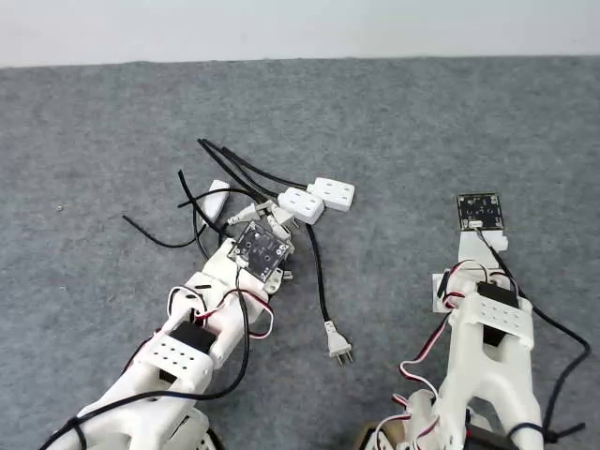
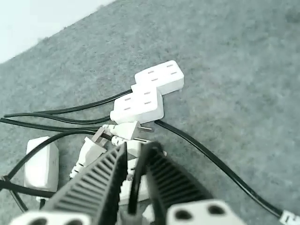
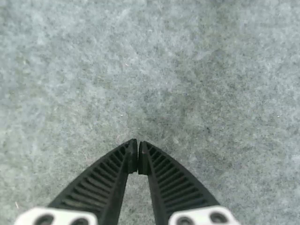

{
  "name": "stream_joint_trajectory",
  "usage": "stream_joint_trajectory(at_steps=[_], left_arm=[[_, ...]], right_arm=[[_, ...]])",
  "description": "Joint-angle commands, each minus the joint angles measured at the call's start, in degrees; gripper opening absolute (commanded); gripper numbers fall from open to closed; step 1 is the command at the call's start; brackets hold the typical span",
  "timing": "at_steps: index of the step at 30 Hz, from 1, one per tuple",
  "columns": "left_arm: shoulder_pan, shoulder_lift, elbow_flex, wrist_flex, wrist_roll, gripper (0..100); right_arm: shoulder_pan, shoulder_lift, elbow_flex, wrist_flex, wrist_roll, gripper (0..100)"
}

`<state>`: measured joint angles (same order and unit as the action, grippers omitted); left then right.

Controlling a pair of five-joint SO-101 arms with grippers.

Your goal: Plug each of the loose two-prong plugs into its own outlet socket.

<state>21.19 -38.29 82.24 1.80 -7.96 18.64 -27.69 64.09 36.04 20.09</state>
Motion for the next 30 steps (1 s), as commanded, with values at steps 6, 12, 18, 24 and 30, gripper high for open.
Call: stream_joint_trajectory(at_steps=[6, 12, 18, 24, 30], left_arm=[[1.49, -3.78, -0.31, 1.85, 9.49, 21], [1.76, -16.62, 0.66, 14.59, 9.76, 22], [7.30, -36.31, 2.42, 35.96, 11.25, 21], [8.00, -56.26, 3.03, 54.42, 18.29, 21], [5.89, -66.64, 8.84, 60.40, 17.93, 21]], right_arm=[[-0.31, -0.13, -1.41, -0.04, 0.62, 1.1], [-0.48, -0.13, -1.41, -0.04, 0.62, 1.1], [-0.48, -0.13, -1.41, -0.13, 0.62, 1.1], [-0.48, -0.13, -1.41, -0.13, 0.62, 1.1], [-0.48, -0.13, -1.41, -0.13, 0.62, 1.1]])
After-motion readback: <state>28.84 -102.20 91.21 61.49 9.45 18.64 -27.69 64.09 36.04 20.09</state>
